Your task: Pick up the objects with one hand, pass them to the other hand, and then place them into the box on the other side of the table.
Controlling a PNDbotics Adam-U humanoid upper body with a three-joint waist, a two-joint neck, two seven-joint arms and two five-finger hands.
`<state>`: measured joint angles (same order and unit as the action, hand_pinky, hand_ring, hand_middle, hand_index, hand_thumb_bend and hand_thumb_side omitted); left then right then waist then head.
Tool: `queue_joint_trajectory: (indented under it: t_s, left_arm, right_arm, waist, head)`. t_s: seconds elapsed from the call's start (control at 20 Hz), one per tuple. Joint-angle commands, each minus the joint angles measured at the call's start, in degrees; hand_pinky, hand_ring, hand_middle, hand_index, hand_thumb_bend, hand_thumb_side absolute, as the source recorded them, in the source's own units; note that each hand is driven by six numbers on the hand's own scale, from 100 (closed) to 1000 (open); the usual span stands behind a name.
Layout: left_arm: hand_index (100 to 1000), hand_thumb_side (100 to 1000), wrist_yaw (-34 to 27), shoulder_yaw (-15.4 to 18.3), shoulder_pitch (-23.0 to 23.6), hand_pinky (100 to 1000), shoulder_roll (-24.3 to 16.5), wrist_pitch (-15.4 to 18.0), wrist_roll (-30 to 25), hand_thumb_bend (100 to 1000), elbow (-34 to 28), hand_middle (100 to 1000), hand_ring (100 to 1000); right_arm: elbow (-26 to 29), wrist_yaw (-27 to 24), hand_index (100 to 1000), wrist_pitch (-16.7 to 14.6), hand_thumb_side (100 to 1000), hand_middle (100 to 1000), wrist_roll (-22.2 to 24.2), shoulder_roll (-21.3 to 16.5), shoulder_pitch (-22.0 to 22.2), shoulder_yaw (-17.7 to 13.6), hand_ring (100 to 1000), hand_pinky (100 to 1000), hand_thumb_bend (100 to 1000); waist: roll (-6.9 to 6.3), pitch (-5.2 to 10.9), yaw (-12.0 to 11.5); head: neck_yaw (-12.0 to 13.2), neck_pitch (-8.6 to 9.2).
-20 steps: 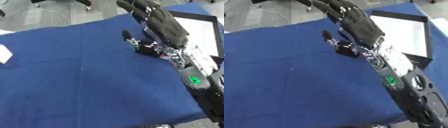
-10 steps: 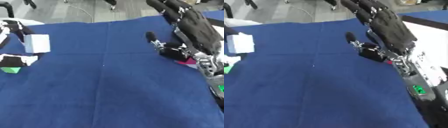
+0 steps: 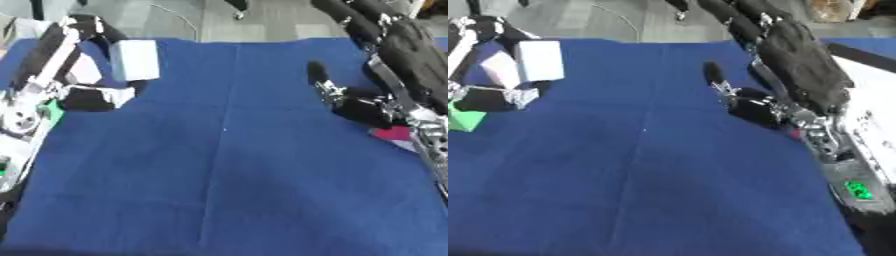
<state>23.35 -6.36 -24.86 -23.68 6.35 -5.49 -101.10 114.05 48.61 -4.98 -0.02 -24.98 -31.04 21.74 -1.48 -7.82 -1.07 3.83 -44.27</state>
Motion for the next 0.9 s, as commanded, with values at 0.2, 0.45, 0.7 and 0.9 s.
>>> queue_joint_trajectory:
  t_s: [0.2, 0.45, 0.7, 0.9]
  left_arm:
    - [526, 160, -5.3, -3.1, -3.0, 644, 7.4, 2.6, 1.6, 338, 3.9, 427, 472]
    - [528, 161, -8.2, -3.7, -4.0, 644, 14.3, 3.7, -0.8, 338, 6.6, 429, 473]
    - [538, 170, -6.9, -6.6, -5.1, 649, 19.4, 5.5, -3.4, 347, 8.1, 438, 485]
    - [540, 173, -6.9, -7.6, -5.3, 650, 20.0, 6.2, -4.0, 350, 8.5, 440, 487]
  right_arm:
    - [0.5, -5.0, 1000, 2.4, 100, 923, 2.9, -1.1, -1.8, 1.3, 972, 710, 100]
    - [0.5, -7.8, 1000, 3.4, 100, 923, 5.4, -1.8, -1.8, 1.7, 977, 705, 100]
    - [0.5, -11.4, 1000, 5.0, 382, 901, 7.5, -0.8, -1.4, 4.1, 1000, 622, 100]
    - [0.5, -15.1, 1000, 6.9, 439, 886, 7.9, -0.4, -1.0, 4.8, 1000, 584, 100]
  waist:
    - [0.43, 0.52, -0.5]
    - [0.07, 0.62, -1.2]
    - [0.14, 0.21, -1.8]
    - [0.3, -0.03, -1.8]
  head:
    - [-2.3, 0.15]
    - [-3.9, 0.15]
    - [-5.8, 0.15]
    - [-6.3, 0.15]
